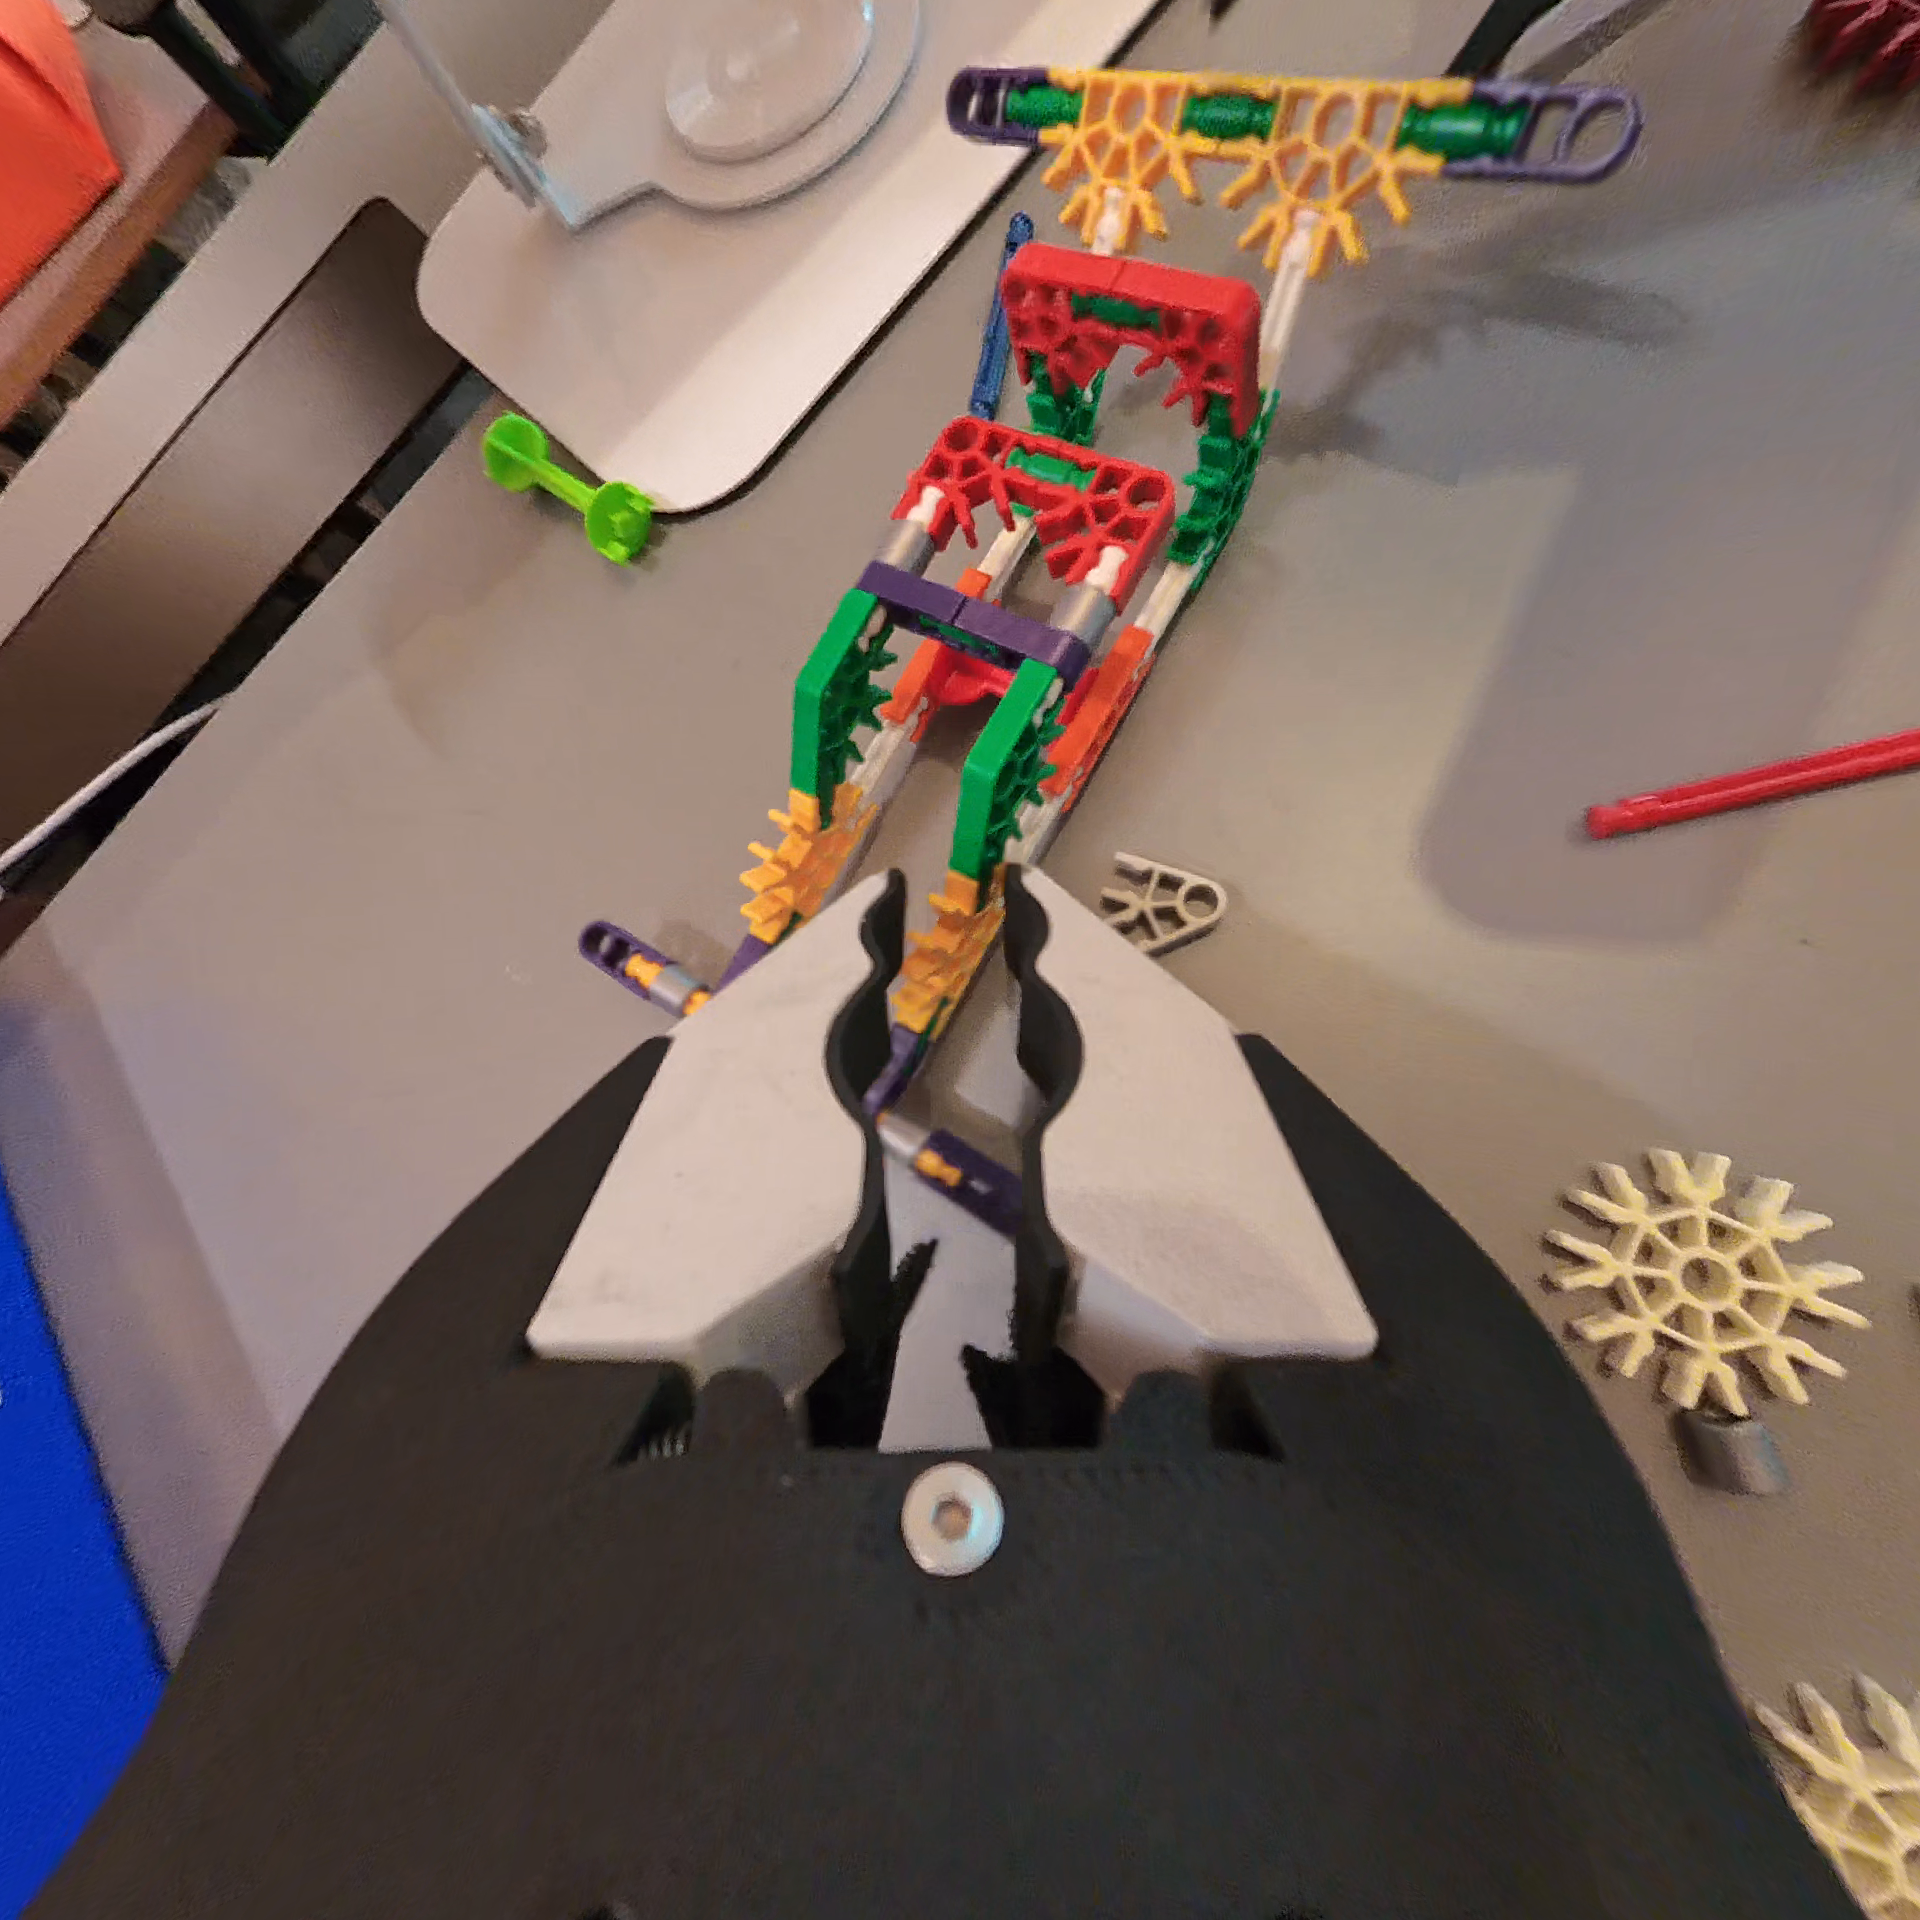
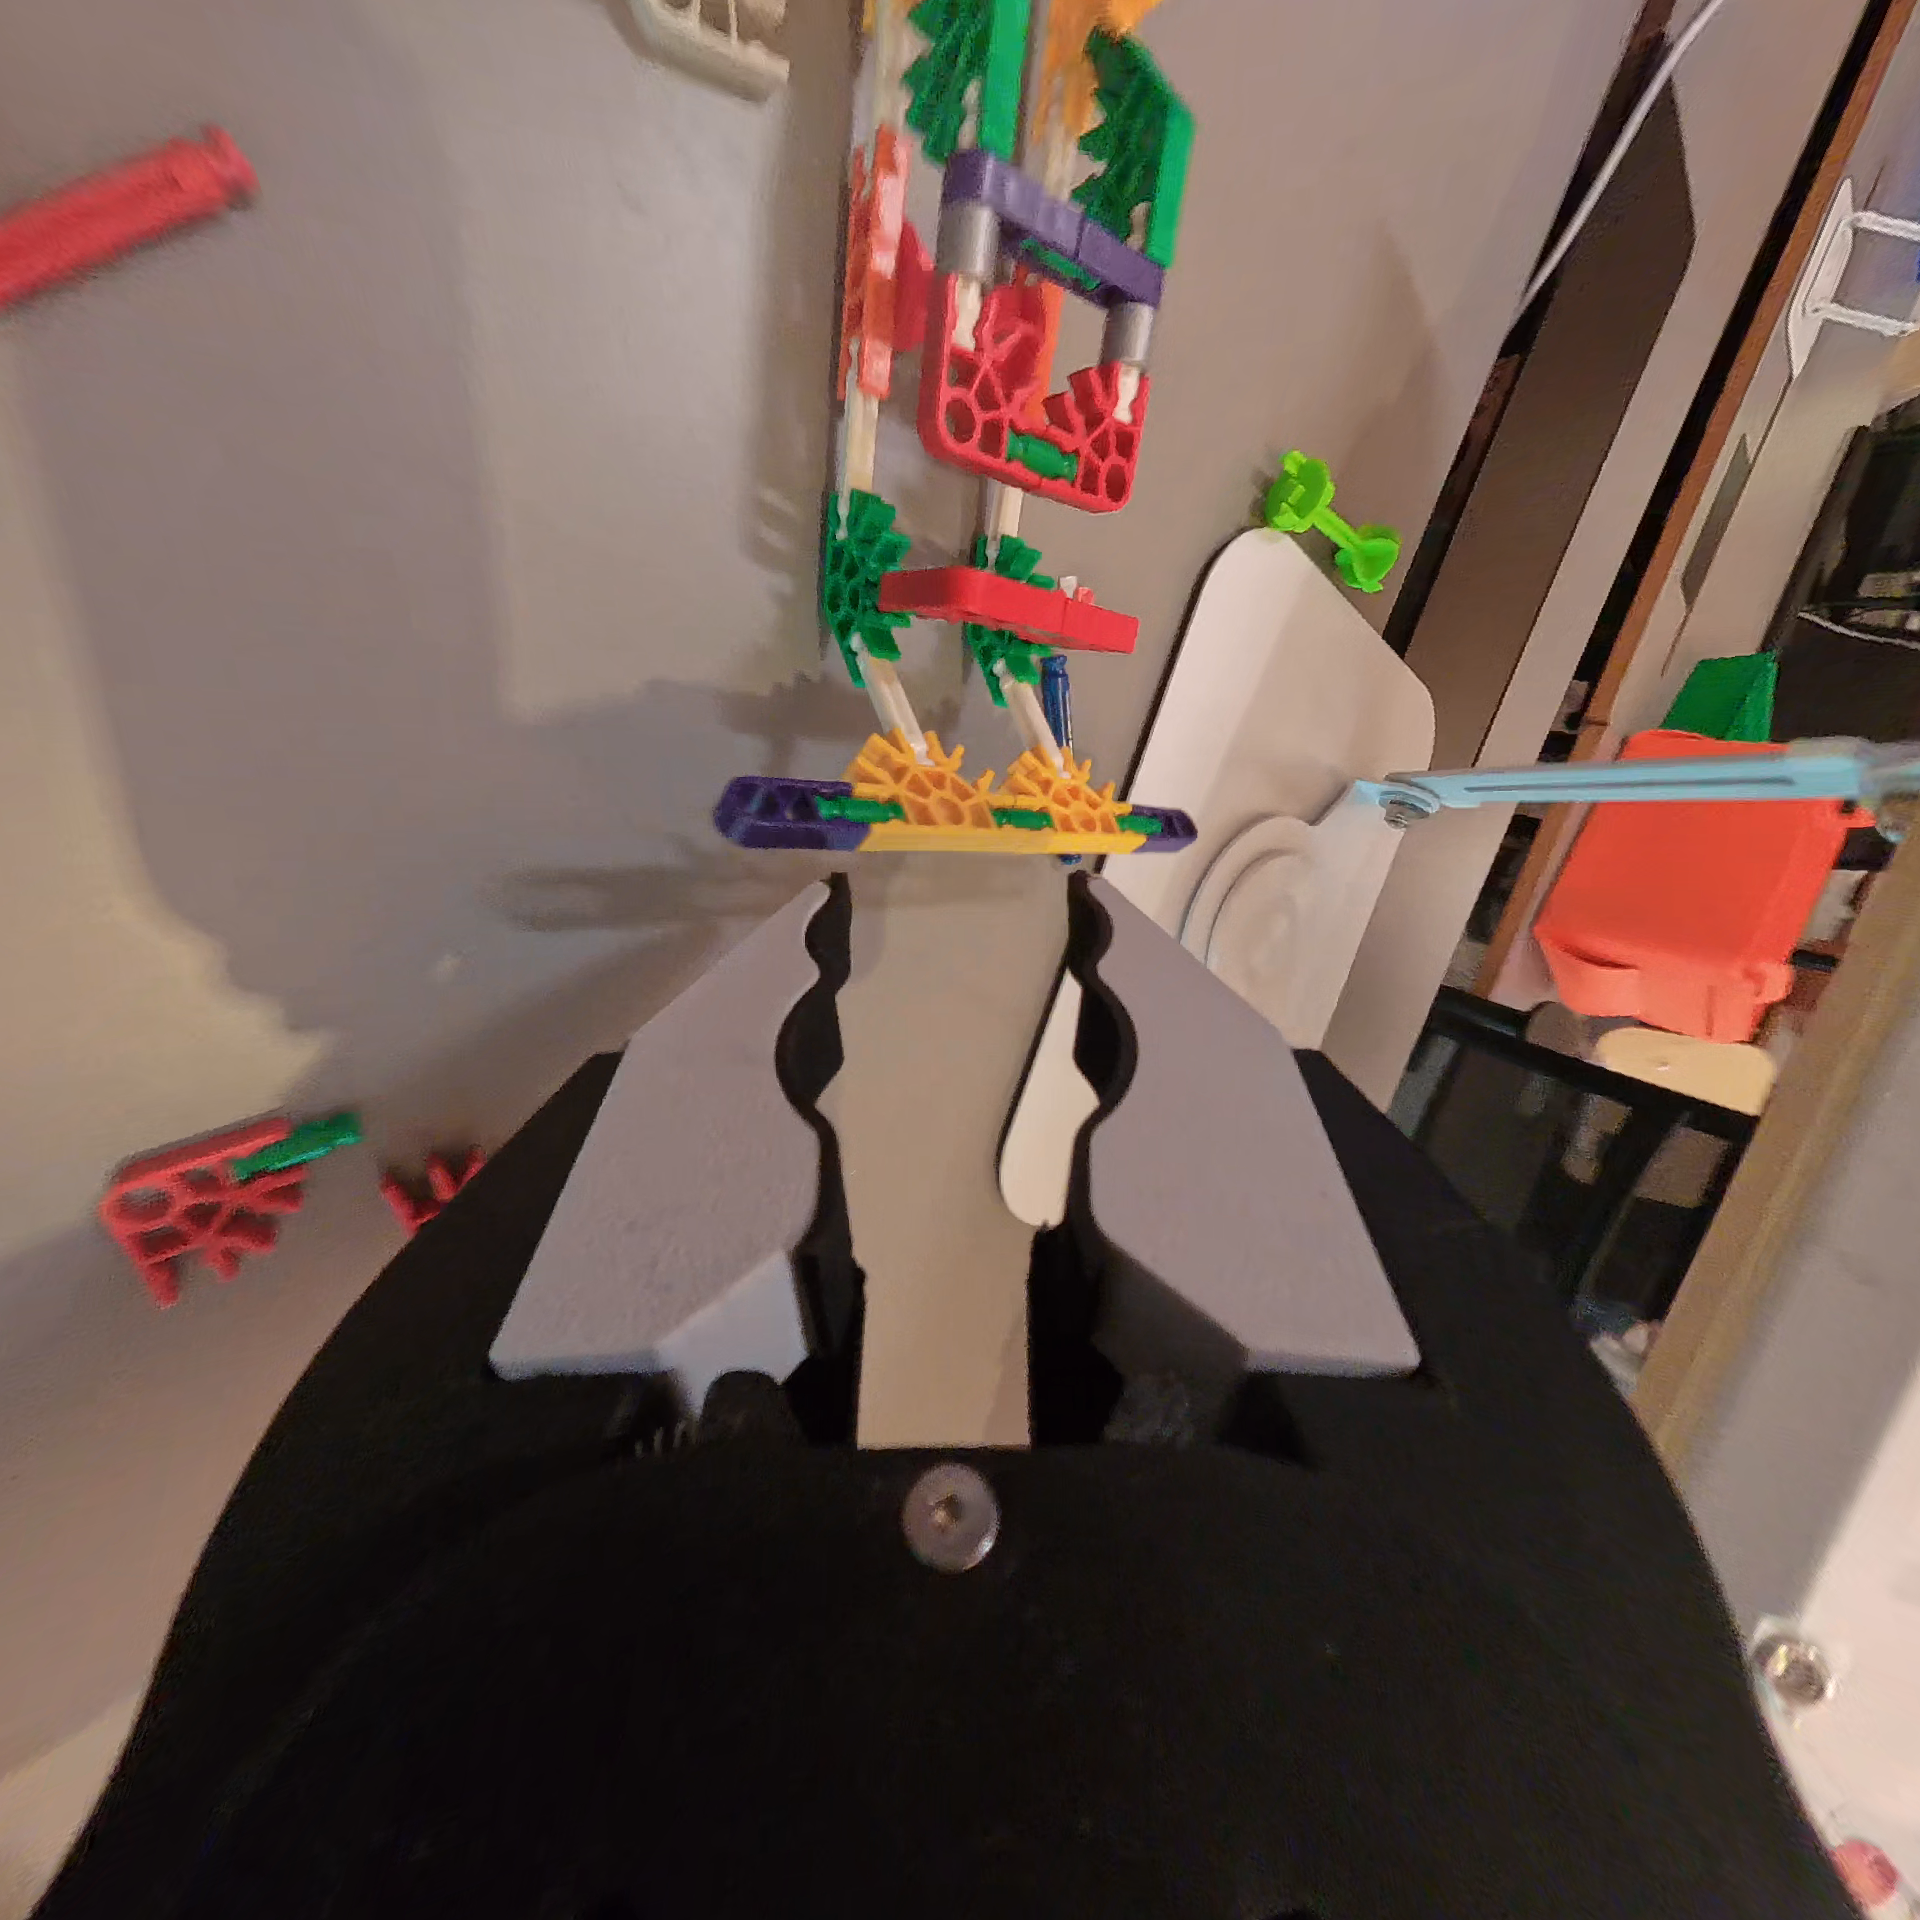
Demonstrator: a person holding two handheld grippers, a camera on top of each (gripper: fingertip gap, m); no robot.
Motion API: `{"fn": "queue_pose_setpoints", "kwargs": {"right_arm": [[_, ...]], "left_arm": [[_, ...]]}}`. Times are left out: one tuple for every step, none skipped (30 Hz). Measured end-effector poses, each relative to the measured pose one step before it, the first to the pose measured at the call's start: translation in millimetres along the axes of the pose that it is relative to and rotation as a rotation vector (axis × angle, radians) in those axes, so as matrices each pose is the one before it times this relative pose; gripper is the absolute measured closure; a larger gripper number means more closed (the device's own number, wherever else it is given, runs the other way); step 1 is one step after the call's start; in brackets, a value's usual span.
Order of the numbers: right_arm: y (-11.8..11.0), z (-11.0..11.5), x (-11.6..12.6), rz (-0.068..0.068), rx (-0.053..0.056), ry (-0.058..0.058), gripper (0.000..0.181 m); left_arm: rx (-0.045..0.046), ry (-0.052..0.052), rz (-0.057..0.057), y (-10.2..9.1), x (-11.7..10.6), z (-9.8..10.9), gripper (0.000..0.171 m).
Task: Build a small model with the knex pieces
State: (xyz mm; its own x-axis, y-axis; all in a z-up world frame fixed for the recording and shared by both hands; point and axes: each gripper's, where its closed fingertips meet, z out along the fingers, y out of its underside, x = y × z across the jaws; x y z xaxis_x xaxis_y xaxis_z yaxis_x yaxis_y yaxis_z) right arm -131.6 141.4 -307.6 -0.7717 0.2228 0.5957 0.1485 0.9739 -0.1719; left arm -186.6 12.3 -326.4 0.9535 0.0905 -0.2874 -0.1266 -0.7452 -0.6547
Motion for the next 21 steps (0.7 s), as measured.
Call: {"fn": "queue_pose_setpoints", "kwargs": {"right_arm": [[-0.98,-7.83,-0.1,0.0327,0.0184,-0.0093,0.139],[-0.01,-8.48,0.47,0.0376,0.0151,-0.0058,0.135],[2.17,-8.0,1.34,0.0422,0.0034,-0.0003,0.128],[3.4,-7.43,-1.29,0.0518,-0.0032,-0.0193,0.127],[3.25,-7.9,-2.81,0.0492,-0.0022,-0.0251,0.128],[2.04,-8.94,-1.36,0.0363,0.004,-0.0056,0.128],[1.45,-9.62,-1.34,0.0368,0.0053,0.0008,0.128],[1.23,-10.07,-3.5,0.0479,0.0031,-0.0138,0.133],[0.34,-10.41,-3.3,0.0578,0.0088,-0.0094,0.137],[-0.2,-10.25,-3.55,0.0669,0.0176,-0.008,0.138],[0.33,-9.75,-6.43,0.0735,0.0172,-0.0253,0.143],[1.82,-8.59,-6.29,0.0768,0.0121,-0.0206,0.143],[3.7,-7.22,-6.06,0.0726,0.0045,-0.0099,0.143],[5.02,-6.19,-8.43,0.0585,-0.0007,-0.0153,0.143],[4.44,-5.91,-9.3,0.042,0.0077,-0.0108,0.143],[3.98,-5.55,-8.98,0.0355,0.016,-0.0024,0.145],[6.38,-4.64,-10.34,0.0411,0.0065,-0.0124,0.147],[9.06,-3.4,-9.51,0.0492,-0.0052,-0.0075,0.148],[10.74,-2.23,-7.07,0.0454,-0.0084,0.0089,0.147],[12.49,-1.81,-7.14,0.0314,-0.0095,0.0092,0.146],[13.09,-2.11,-6.05,0.031,-0.0066,0.0111,0.145]], "left_arm": [[0.00407,0.0004,-0.0088,0.15,-1.35,-2.71,0.149],[0.01477,0.0357,-0.0058,-1.09,3.54,-3.86,0.146],[0.00545,0.0118,-0.0153,0.49,-0.6,-4.97,0.145],[0.0081,0.0074,-0.0151,0.39,-1.74,-5.56,0.142],[0.01416,0.0305,-0.0158,-0.76,1.05,-5.65,0.14],[0.02156,0.0263,-0.0236,-3.12,-0.76,-6.94,0.137],[0.03211,-0.0051,-0.0159,-6.25,-7.27,-8.01,0.135],[0.02916,-0.007,-0.0023,-7.99,-10.0,-7.04,0.135],[0.01562,0.0004,0.0037,-7.49,-10.84,-4.33,0.135],[-0.00341,-0.003,-0.0022,-5.55,-12.69,-1.37,0.133],[-0.00085,0.006,-0.0039,-6.13,-10.41,-0.01,0.129],[0.00886,0.0358,0.0035,-7.61,-3.56,0.05,0.128],[0.00151,0.0496,0.0087,-6.44,1.56,0.17,0.129],[-0.01864,0.0255,0.0087,-2.99,0.43,0.86,0.128],[-0.01277,0.0234,0.0201,-2.94,3.38,0.59,0.125],[0.0029,0.0459,0.0264,-3.82,9.49,0.37,0.125],[-0.00711,0.0522,0.024,-1.24,12.43,1.47,0.127],[-0.01977,0.0263,0.0182,0.85,10.3,2.68,0.124],[-0.00979,0.0363,0.0302,0.13,13.97,3.06,0.122],[-0.00712,0.0486,0.0396,0.27,17.15,3.68,0.125],[-0.02025,0.0358,0.0236,2.28,14.79,5.29,0.124]]}}
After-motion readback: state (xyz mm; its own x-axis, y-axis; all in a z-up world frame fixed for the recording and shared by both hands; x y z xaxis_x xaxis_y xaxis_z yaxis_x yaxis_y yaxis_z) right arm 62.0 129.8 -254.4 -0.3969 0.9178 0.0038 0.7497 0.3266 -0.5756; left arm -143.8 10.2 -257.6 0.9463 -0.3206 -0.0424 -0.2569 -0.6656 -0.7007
